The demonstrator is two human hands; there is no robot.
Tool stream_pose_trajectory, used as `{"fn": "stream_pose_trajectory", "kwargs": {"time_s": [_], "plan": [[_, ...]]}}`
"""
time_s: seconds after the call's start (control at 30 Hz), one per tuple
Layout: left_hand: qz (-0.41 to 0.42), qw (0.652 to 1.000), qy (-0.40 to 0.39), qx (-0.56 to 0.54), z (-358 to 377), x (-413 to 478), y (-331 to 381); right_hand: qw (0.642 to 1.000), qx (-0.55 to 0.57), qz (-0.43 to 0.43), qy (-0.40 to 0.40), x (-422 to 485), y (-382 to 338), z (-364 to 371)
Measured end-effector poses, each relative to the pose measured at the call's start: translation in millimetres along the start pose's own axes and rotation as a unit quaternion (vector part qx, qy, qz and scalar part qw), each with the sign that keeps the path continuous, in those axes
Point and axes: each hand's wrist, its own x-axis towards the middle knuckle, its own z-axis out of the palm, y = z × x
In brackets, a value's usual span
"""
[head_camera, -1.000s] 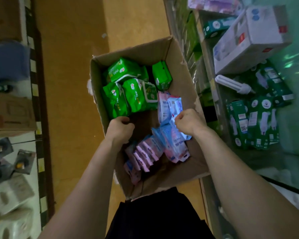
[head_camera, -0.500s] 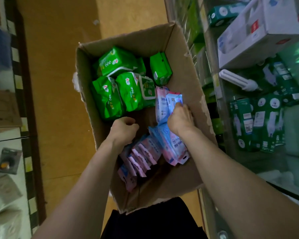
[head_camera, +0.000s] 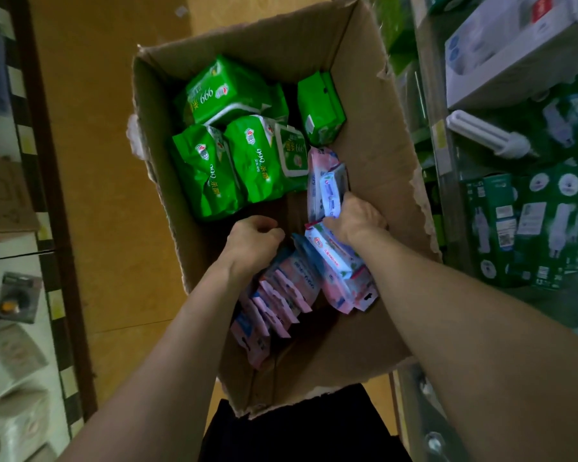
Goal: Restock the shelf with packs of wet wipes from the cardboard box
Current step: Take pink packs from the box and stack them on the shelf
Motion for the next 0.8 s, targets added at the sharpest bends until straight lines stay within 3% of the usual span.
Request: {"fn": "stream_pose_trajectory", "kwargs": {"time_s": [0.17,0.3,0.4,0.53,0.6,0.7,0.8], "plan": [[-0.013,0.999,-0.024,-0.028,2.4,-2.8,2.3,0.999,0.049,0.002,0.023,-9.4,0.6,-12.5],[-0.02,0.991,-0.083,-0.098,9.8,-10.5,6.7,0.993,-0.055,-0.084,0.058,-44.3,-1.9,-32.6],[-0.063,0.979,-0.121,-0.153,18.1,-16.5,13.6,0.986,-0.038,-0.151,0.052,-77.3,-4.6,-28.5],[-0.069,0.982,-0.041,-0.17,21.3,-16.3,13.5,0.965,0.193,-0.158,-0.08,-96.9,0.2,-6.3],[-0.055,0.99,-0.01,-0.129,21.4,-17.4,7.7,0.956,0.208,-0.176,-0.112,-99.0,4.5,-1.4],[-0.046,0.995,0.001,-0.09,21.3,-17.1,6.7,0.953,0.142,-0.232,-0.132,-98.7,1.6,2.2],[-0.066,0.997,0.027,-0.02,14.8,-4.9,11.5,0.942,0.217,-0.231,-0.108,-88.5,-5.4,4.3]]}}
